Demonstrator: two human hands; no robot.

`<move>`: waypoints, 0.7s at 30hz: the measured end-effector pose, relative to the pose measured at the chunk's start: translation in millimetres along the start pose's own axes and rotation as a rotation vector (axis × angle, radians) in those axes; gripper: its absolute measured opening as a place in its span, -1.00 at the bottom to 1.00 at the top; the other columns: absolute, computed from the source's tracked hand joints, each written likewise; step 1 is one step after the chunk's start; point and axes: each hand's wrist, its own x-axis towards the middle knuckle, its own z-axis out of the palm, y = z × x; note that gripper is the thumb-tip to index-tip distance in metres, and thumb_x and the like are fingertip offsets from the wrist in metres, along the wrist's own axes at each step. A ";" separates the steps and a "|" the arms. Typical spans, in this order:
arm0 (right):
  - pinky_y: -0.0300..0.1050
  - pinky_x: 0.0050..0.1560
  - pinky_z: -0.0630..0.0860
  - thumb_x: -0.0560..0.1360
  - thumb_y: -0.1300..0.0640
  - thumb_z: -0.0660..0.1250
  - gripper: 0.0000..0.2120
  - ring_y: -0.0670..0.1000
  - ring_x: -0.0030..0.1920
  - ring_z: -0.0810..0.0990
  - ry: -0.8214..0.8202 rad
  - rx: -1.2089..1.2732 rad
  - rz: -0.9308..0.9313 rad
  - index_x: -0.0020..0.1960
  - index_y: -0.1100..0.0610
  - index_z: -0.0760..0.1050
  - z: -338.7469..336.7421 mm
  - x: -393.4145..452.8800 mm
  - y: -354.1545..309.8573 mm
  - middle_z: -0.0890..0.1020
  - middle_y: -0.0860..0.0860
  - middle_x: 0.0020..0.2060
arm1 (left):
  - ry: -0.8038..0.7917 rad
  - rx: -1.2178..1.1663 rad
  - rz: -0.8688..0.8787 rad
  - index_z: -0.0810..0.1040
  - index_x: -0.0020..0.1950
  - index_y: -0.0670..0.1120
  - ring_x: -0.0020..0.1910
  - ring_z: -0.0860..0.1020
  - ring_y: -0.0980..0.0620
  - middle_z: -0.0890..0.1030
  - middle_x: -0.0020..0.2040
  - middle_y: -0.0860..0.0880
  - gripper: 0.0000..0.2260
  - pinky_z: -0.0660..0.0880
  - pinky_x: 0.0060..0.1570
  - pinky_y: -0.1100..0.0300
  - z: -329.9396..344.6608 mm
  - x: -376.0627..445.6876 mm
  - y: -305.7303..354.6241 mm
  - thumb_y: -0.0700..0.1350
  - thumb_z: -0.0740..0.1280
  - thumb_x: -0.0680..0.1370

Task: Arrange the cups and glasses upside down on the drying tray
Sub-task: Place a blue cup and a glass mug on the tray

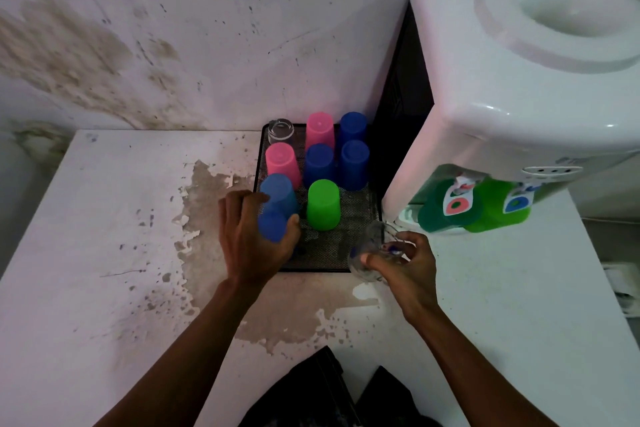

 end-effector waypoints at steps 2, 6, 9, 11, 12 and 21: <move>0.04 -0.07 0.65 0.15 0.25 0.63 -0.42 0.10 -0.01 0.64 -0.004 0.002 0.022 0.08 0.09 0.44 -1.1 2.0 -1.8 0.62 0.10 0.00 | -0.028 -0.165 0.136 0.51 -0.03 -0.26 -0.07 0.44 -0.03 0.51 -0.09 -0.20 -0.65 0.39 -0.09 0.28 -2.6 -6.5 17.5 -0.01 0.39 0.38; 0.06 -0.07 0.65 0.22 0.23 0.59 -0.57 0.13 -0.03 0.67 -0.057 0.044 0.082 0.03 0.08 0.51 0.0 6.2 -9.1 0.67 0.11 -0.02 | -0.638 -0.185 0.230 0.28 0.38 -0.12 0.15 0.43 -0.02 0.39 0.26 -0.12 -0.30 0.55 0.09 0.08 9.8 -21.4 50.1 0.07 0.42 0.33; 0.06 -0.10 0.67 0.28 0.12 0.56 -0.62 0.10 -0.07 0.69 -0.099 0.012 0.145 0.06 0.08 0.56 1.6 7.6 -16.3 0.69 0.09 -0.02 | -0.803 -0.135 0.278 -0.04 0.51 0.03 0.31 0.33 -0.05 0.17 0.44 -0.08 0.02 0.46 0.27 0.09 28.4 -37.7 58.6 0.16 0.50 0.24; 0.00 -0.21 0.67 0.31 0.01 0.54 -0.61 0.09 -0.13 0.70 -0.094 -0.021 0.213 0.08 0.11 0.58 2.8 8.9 -21.0 0.70 0.11 -0.06 | -0.802 -0.137 0.260 -0.11 0.52 0.04 0.31 0.35 -0.10 0.08 0.48 -0.08 0.08 0.49 0.20 0.11 35.8 -47.6 63.4 0.16 0.51 0.22; -0.05 -0.26 0.64 0.33 -0.05 0.52 -0.62 0.09 -0.15 0.70 -0.089 -0.054 0.255 0.06 0.11 0.59 3.5 9.9 -23.4 0.71 0.10 -0.09 | -0.771 -0.131 0.251 -0.09 0.51 0.05 0.31 0.37 -0.14 0.07 0.50 -0.10 0.06 0.51 0.16 0.09 38.3 -51.8 65.8 0.14 0.52 0.23; -0.16 -0.35 0.47 0.37 -0.20 0.43 -0.55 0.10 -0.17 0.65 -0.115 -0.247 0.335 0.02 0.13 0.48 13.3 22.7 -55.7 0.66 0.11 -0.11 | -0.520 -0.177 0.103 0.07 0.39 0.02 0.17 0.58 -0.16 0.51 0.32 -0.18 -0.16 0.53 0.04 0.13 47.4 -54.4 90.2 0.10 0.52 0.30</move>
